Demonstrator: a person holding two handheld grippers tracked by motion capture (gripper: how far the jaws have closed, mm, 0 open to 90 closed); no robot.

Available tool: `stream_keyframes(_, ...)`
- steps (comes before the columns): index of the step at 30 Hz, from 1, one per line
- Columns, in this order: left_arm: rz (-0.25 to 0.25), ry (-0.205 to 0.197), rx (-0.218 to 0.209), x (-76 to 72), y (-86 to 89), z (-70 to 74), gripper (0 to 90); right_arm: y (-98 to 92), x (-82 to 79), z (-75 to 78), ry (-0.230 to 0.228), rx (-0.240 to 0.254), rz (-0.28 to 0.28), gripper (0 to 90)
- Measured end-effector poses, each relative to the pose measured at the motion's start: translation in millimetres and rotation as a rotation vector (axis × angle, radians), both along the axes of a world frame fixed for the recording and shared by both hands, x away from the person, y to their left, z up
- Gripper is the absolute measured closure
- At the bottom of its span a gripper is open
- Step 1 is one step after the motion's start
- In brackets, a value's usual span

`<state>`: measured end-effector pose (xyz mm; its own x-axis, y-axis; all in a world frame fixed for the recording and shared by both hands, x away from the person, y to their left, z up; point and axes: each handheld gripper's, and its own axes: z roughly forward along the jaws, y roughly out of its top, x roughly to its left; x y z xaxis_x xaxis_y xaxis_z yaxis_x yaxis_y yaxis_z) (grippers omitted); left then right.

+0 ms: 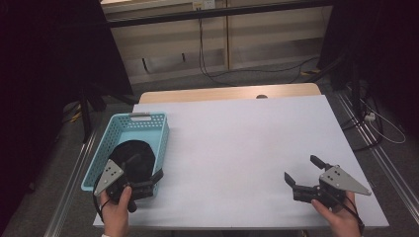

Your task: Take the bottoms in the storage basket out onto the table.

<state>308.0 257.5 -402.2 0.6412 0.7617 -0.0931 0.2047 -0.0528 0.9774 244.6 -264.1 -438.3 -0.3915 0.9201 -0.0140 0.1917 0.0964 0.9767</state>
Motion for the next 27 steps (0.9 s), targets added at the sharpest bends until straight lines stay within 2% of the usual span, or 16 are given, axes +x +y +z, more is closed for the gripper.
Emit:
stream_keyframes(12,0.007,0.014,0.012,2.3,-3.8,4.9,1.7,-1.5,-1.2,0.4,-0.001,0.000,-0.004,1.2)
stream_keyframes(19,0.011,0.023,-0.001,4.1,-2.9,11.8,1.7,-0.4,-1.4,0.0,0.003,-0.005,-0.003,1.6)
stream_keyframes(27,0.017,0.055,0.016,9.2,-1.2,19.1,1.7,-1.2,-1.5,0.4,0.003,-0.006,-0.004,1.9)
